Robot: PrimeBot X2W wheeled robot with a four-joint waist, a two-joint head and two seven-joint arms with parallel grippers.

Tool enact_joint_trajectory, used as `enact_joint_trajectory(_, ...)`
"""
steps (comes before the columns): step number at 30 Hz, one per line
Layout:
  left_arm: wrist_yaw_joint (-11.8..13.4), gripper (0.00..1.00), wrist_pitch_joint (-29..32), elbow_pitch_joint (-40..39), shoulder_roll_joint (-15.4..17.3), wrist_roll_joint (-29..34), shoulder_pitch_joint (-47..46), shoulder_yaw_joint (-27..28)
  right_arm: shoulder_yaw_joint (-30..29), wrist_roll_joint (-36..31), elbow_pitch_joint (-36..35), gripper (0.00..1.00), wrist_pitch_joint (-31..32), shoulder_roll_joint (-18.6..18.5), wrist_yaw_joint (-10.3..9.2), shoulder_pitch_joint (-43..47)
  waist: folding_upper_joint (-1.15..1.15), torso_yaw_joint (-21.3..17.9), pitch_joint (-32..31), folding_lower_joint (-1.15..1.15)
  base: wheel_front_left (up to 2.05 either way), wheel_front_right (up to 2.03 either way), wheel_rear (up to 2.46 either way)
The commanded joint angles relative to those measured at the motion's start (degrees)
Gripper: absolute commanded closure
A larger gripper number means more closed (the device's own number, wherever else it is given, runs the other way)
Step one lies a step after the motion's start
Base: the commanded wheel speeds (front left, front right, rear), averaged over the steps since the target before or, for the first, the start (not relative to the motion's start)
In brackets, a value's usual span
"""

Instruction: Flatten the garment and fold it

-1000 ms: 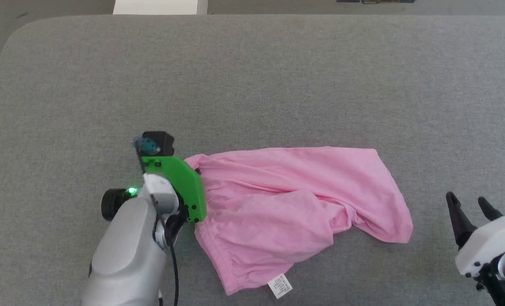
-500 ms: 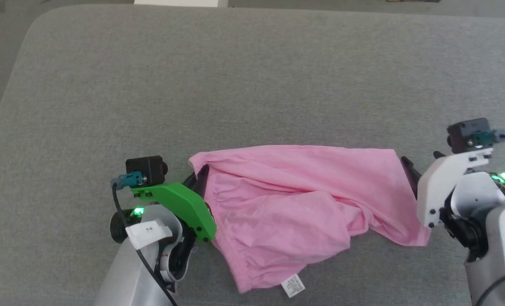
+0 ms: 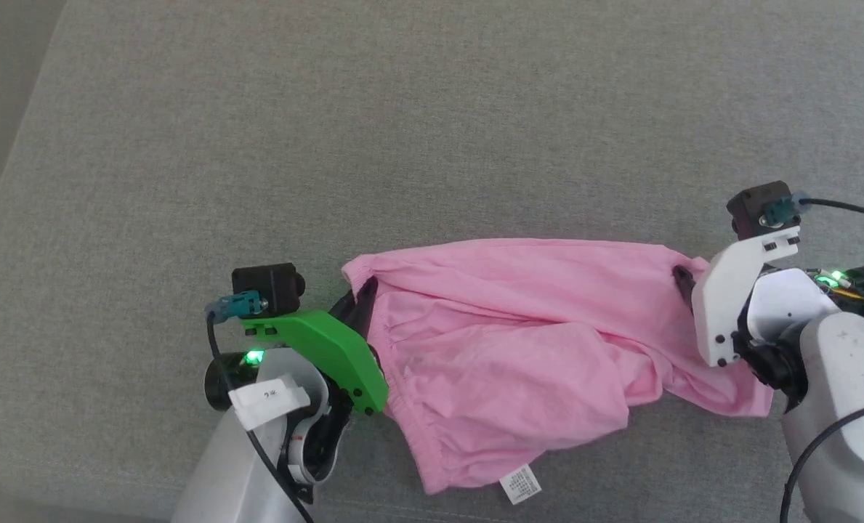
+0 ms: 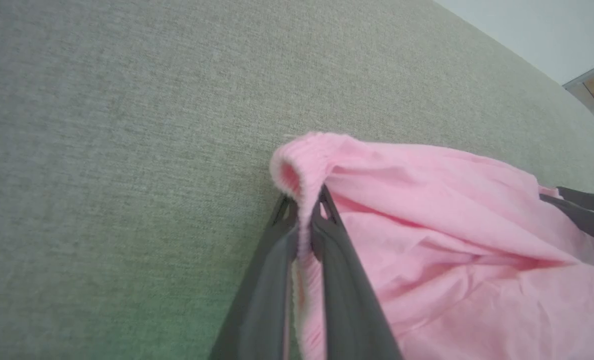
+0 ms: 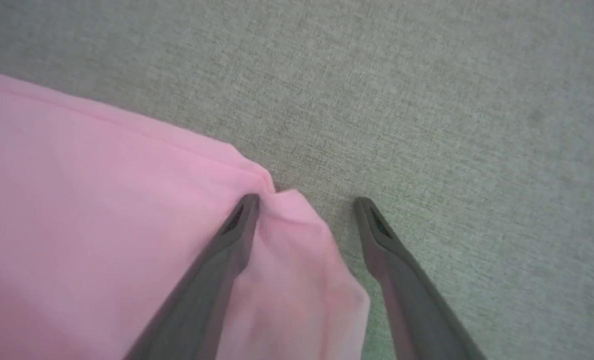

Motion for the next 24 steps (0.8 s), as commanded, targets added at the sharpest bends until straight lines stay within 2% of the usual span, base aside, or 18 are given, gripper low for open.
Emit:
enact_joint_trajectory(1,0.3,1.0,-0.3,-0.2,-0.1,-0.3,0.8,0.0,1.3,1.1,2.5,0.75,1.8,0.5,-0.05,1.2,0.0,0.0,0.0,0.0,0.0,0.0,0.0)
enact_joint_trajectory(2,0.3,1.0,-0.4,-0.2,-0.1,-0.3,0.9,0.0,1.6,1.7,2.5,0.96,2.1,0.5,-0.05,1.2,0.0,0.0,-0.1,0.0,0.0,0.0,0.0)
enact_joint_trajectory(3,0.3,1.0,-0.6,-0.1,-0.1,-0.4,1.0,0.0,2.0,2.6,2.4,1.0,2.7,0.3,-0.05,1.2,0.0,-0.1,-0.3,0.0,0.0,0.0,0.0)
enact_joint_trajectory(8,-0.5,1.0,-1.7,-0.5,-0.1,-1.2,0.9,0.3,2.2,6.5,-0.9,1.0,2.1,-0.6,-0.05,0.5,0.0,-1.1,-2.0,0.0,0.0,0.0,0.0)
enact_joint_trajectory(14,-2.5,1.0,-2.2,-2.9,0.1,-5.8,-1.7,2.6,0.8,13.3,-6.7,1.0,2.2,-1.0,-0.05,-3.0,0.0,-3.0,-4.7,0.0,0.0,0.0,0.0)
enact_joint_trajectory(19,-3.7,1.0,1.0,-3.2,3.9,-5.0,-10.4,3.6,-1.0,19.1,-9.6,1.0,6.2,-2.3,-0.05,-9.4,0.0,-4.7,-5.6,0.0,0.0,0.0,0.0)
enact_joint_trajectory(24,-4.1,1.0,4.4,0.7,7.3,-3.7,-21.9,4.5,-3.1,20.3,-8.5,1.0,8.4,-2.4,-0.05,-19.0,0.0,-6.4,-3.8,0.0,0.0,0.0,0.0)
